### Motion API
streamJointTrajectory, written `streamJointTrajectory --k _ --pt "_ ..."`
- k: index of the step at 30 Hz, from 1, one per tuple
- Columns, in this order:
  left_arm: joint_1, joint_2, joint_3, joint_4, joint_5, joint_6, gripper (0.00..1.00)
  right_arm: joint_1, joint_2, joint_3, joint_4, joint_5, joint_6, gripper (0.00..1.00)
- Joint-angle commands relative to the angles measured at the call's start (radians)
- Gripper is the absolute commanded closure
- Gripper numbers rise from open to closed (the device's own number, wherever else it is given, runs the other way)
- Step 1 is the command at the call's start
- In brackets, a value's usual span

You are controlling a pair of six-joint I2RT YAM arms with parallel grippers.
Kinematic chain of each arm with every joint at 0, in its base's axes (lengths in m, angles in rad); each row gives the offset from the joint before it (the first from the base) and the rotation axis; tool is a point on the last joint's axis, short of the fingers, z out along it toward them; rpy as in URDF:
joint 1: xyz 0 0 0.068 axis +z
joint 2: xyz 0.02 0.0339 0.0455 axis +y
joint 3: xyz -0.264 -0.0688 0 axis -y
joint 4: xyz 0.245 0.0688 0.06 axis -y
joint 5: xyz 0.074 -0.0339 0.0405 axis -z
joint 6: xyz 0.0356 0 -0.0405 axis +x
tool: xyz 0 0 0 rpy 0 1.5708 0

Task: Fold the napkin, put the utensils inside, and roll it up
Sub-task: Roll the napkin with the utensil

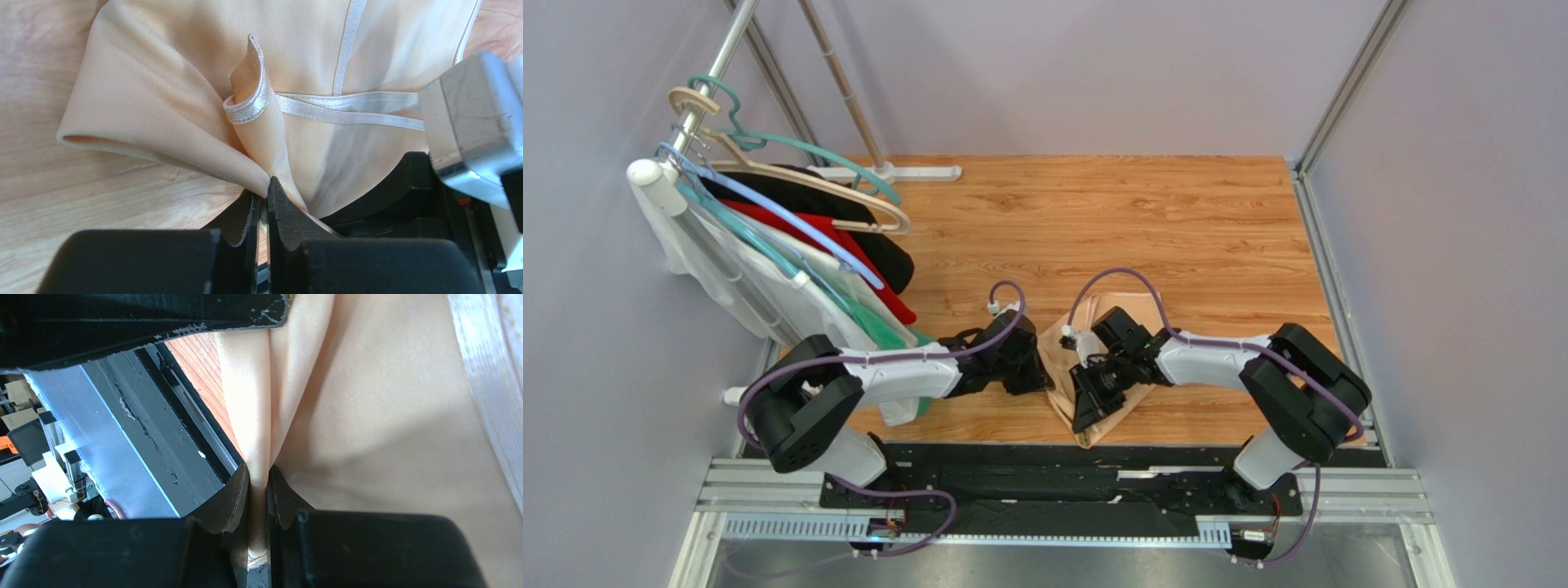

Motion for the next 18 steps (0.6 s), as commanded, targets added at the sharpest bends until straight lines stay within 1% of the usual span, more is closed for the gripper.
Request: streamJointTrajectory --k 1,3,4,5,7,8,10,11,12,14,16,17,18 --pt "-0.003 0.055 0.038 -0.094 -0.014 0.041 0.98 -0.004 0.008 -0.002 0.017 0.135 -0.074 1.0" --pt "-0.002 0.062 0.049 -0.108 -0.011 0.045 1.0 -0.004 0.002 0.007 0.003 0.144 -0.075 0.99" --pt "-0.002 0.064 0.055 -0.117 -0.008 0.048 1.0 -0.003 0.001 0.016 -0.014 0.16 -0.074 0.96" --pt "-0.002 0.069 0.06 -0.122 -0.003 0.051 1.0 -0.006 -0.001 0.019 -0.02 0.167 -0.075 0.89" --pt "-0.002 0.075 0.074 -0.137 0.005 0.061 1.0 -0.004 -0.015 0.027 -0.037 0.178 -0.072 0.8" --pt "0.0 0.081 0.077 -0.139 0.006 0.061 1.0 -0.004 -0.022 0.027 -0.043 0.181 -0.071 0.69" --pt "0.003 0.084 0.084 -0.142 0.015 0.064 1.0 -0.004 -0.054 0.033 -0.069 0.203 -0.063 0.63" --pt "0.004 0.09 0.086 -0.143 0.021 0.065 1.0 -0.006 -0.065 0.039 -0.08 0.212 -0.06 0.55" --pt "0.006 0.093 0.087 -0.142 0.026 0.065 1.0 -0.004 -0.078 0.044 -0.092 0.221 -0.06 0.51" --pt "0.01 0.099 0.089 -0.142 0.041 0.063 1.0 -0.006 -0.116 0.06 -0.135 0.242 -0.06 0.46" --pt "0.013 0.099 0.095 -0.154 0.048 0.068 1.0 -0.006 -0.148 0.071 -0.17 0.268 -0.059 0.44" --pt "0.012 0.098 0.098 -0.157 0.049 0.071 1.0 -0.001 -0.176 0.077 -0.183 0.281 -0.057 0.39" --pt "0.015 0.098 0.101 -0.159 0.055 0.072 1.0 -0.003 -0.19 0.088 -0.194 0.295 -0.055 0.38"
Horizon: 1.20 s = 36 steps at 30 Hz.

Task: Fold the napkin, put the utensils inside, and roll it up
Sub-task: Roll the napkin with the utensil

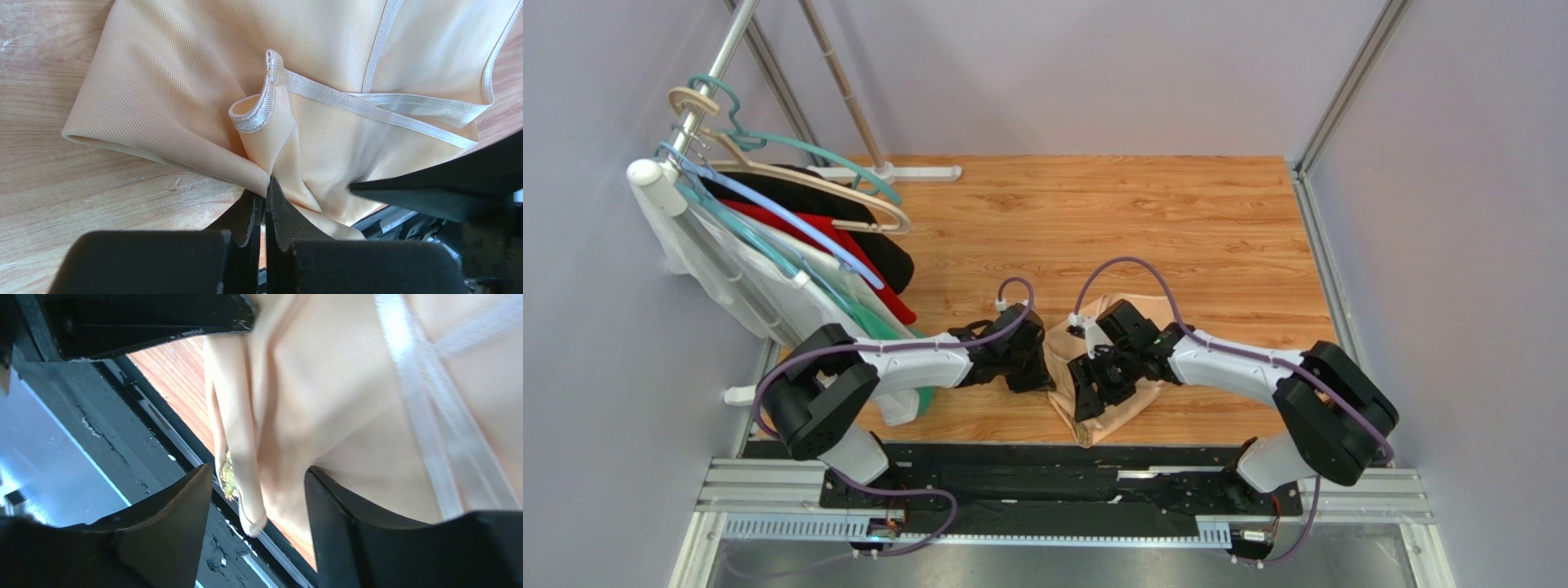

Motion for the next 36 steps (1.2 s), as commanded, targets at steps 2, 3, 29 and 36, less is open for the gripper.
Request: streamJointTrajectory --k 2,3,29,36 --pt "0.006 0.014 0.025 -0.086 0.021 0.04 1.0 0.021 -0.118 0.062 -0.101 0.174 -0.029 0.34" --pt "0.007 0.015 0.028 -0.087 0.027 0.04 1.0 0.037 -0.129 0.07 -0.102 0.2 -0.028 0.34" --pt "0.047 0.003 -0.029 0.025 0.134 -0.012 1.0 0.488 0.038 0.033 0.089 0.861 0.287 0.35" --pt "0.047 -0.018 -0.029 0.022 0.136 -0.012 1.0 0.486 0.079 0.032 0.103 0.825 0.311 0.67"
